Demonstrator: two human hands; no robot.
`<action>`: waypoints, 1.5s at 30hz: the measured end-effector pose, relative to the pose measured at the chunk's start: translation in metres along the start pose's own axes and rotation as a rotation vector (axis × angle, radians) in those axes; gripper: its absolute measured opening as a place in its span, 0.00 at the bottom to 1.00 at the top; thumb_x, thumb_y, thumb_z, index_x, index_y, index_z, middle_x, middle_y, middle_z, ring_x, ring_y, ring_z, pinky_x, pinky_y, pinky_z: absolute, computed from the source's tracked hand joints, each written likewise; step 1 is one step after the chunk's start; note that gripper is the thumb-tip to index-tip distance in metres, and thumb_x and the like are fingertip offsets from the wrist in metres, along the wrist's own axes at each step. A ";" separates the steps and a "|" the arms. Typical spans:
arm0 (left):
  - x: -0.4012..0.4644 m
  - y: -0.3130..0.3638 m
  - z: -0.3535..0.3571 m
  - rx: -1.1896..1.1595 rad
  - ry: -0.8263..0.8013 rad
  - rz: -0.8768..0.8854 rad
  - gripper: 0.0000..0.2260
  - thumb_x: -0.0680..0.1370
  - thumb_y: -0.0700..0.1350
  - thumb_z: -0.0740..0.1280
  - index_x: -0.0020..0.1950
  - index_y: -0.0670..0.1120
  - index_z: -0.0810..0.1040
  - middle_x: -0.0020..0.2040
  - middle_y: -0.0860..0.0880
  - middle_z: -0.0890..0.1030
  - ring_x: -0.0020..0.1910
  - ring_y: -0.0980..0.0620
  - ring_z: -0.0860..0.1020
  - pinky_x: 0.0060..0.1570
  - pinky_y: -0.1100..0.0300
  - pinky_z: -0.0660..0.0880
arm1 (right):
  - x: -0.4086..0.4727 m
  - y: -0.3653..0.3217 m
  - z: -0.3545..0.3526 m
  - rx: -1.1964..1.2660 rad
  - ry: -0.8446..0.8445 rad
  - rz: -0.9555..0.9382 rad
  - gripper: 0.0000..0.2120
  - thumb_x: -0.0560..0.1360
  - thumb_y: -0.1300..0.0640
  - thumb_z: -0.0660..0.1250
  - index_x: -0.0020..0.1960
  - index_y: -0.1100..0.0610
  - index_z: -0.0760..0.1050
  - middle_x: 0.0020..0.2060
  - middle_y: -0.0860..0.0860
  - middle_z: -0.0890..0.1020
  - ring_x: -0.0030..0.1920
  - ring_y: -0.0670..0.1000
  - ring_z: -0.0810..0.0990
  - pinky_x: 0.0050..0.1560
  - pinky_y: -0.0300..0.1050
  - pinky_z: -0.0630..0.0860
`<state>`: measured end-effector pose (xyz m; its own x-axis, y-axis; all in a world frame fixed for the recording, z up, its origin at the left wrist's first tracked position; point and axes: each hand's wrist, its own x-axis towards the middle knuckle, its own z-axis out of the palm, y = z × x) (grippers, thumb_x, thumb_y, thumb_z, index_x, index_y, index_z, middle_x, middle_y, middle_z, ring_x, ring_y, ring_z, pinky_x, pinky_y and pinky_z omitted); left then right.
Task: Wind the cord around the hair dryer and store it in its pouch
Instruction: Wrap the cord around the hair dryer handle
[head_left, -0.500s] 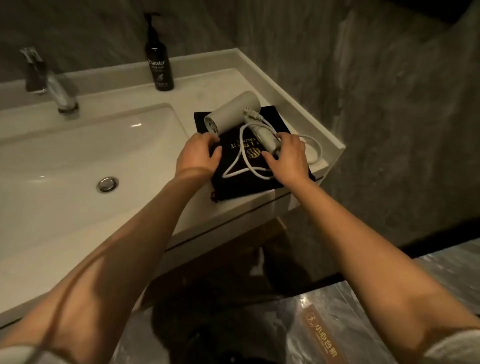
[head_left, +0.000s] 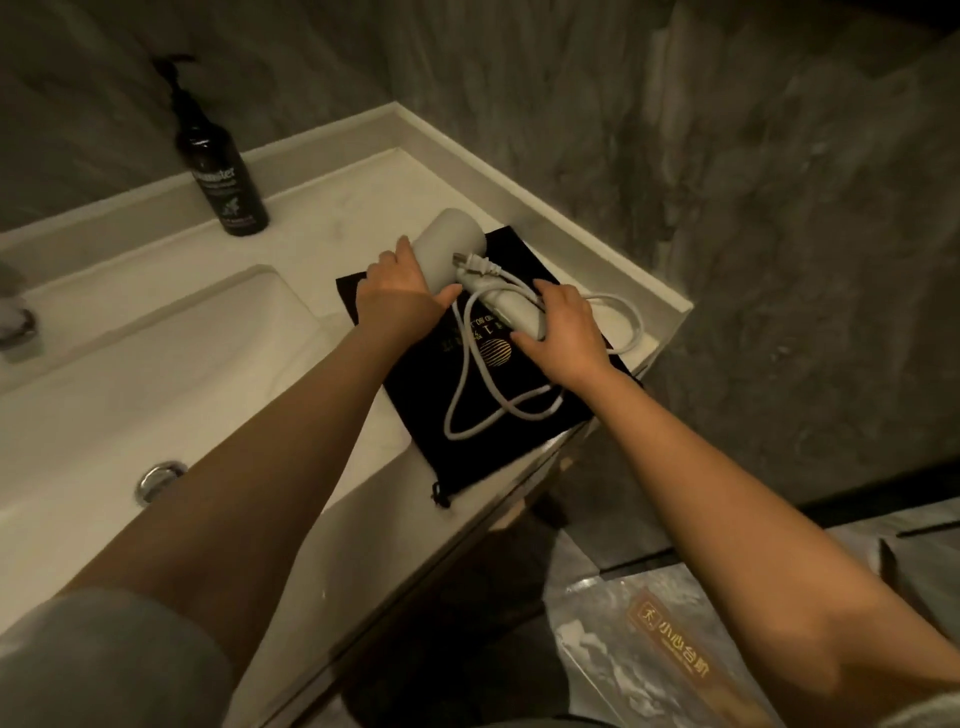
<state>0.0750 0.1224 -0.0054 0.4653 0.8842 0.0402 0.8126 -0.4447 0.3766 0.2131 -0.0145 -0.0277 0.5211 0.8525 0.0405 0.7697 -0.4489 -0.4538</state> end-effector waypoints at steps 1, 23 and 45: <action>0.005 -0.001 0.000 0.001 -0.032 -0.022 0.41 0.73 0.62 0.68 0.75 0.41 0.57 0.66 0.37 0.71 0.64 0.38 0.71 0.59 0.47 0.69 | 0.002 0.000 -0.001 0.025 -0.022 0.011 0.36 0.72 0.50 0.70 0.74 0.59 0.59 0.68 0.60 0.67 0.68 0.60 0.67 0.67 0.53 0.67; -0.072 -0.020 -0.104 -0.696 0.034 -0.140 0.36 0.66 0.58 0.76 0.68 0.46 0.67 0.59 0.48 0.74 0.54 0.49 0.76 0.50 0.53 0.77 | -0.022 -0.047 -0.079 0.405 0.155 -0.338 0.16 0.66 0.58 0.73 0.49 0.48 0.70 0.42 0.40 0.77 0.45 0.46 0.76 0.43 0.42 0.70; -0.324 -0.035 -0.191 -1.025 0.754 -0.425 0.24 0.62 0.55 0.78 0.53 0.48 0.75 0.46 0.46 0.81 0.42 0.49 0.81 0.39 0.54 0.79 | -0.150 -0.149 -0.150 0.399 -0.114 -0.835 0.06 0.75 0.45 0.66 0.46 0.43 0.81 0.44 0.47 0.81 0.47 0.48 0.79 0.48 0.47 0.74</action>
<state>-0.1715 -0.1210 0.1450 -0.3309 0.9361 0.1197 0.0627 -0.1048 0.9925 0.0753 -0.1151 0.1674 -0.1998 0.8883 0.4135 0.6838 0.4287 -0.5904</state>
